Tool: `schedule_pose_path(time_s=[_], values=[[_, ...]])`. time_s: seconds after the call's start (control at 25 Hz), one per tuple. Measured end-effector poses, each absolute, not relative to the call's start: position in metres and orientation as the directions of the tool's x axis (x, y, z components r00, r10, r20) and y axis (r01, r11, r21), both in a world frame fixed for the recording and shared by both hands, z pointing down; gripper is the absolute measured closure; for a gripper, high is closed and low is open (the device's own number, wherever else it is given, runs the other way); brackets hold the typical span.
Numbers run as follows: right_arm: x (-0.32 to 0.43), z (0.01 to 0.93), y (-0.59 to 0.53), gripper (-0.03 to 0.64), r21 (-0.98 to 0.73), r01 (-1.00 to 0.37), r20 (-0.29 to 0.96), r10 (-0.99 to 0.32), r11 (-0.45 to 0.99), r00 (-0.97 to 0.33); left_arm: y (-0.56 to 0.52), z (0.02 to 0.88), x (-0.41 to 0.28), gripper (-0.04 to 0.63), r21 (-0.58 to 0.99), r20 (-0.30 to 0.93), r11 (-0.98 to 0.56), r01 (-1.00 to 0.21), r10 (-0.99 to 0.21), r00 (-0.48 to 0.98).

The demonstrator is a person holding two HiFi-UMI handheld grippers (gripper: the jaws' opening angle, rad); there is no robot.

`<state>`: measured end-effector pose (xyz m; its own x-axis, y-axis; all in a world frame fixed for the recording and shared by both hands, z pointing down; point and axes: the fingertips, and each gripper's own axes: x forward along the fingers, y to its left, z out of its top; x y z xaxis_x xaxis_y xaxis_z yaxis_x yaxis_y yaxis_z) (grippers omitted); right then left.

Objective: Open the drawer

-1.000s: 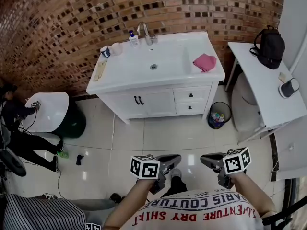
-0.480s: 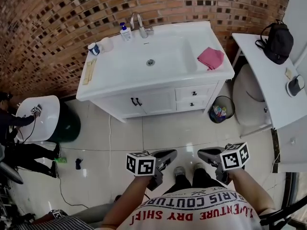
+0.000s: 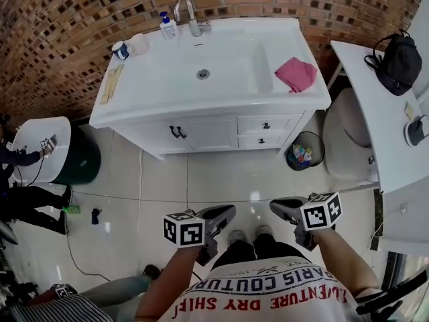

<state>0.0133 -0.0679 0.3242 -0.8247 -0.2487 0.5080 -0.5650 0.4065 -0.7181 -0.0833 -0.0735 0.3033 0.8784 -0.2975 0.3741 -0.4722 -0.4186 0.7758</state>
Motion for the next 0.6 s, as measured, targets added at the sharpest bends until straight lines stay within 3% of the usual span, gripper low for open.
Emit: schedule_pose_path(time_s=[0.6], values=[[0.057,0.598,-0.202,0.517,-0.607,-0.689,0.607,-0.329,0.396,-0.723,-0.141,0.503,-0.083,0.611,0.752,0.353,-0.442,-0.488,-0.356,0.865]])
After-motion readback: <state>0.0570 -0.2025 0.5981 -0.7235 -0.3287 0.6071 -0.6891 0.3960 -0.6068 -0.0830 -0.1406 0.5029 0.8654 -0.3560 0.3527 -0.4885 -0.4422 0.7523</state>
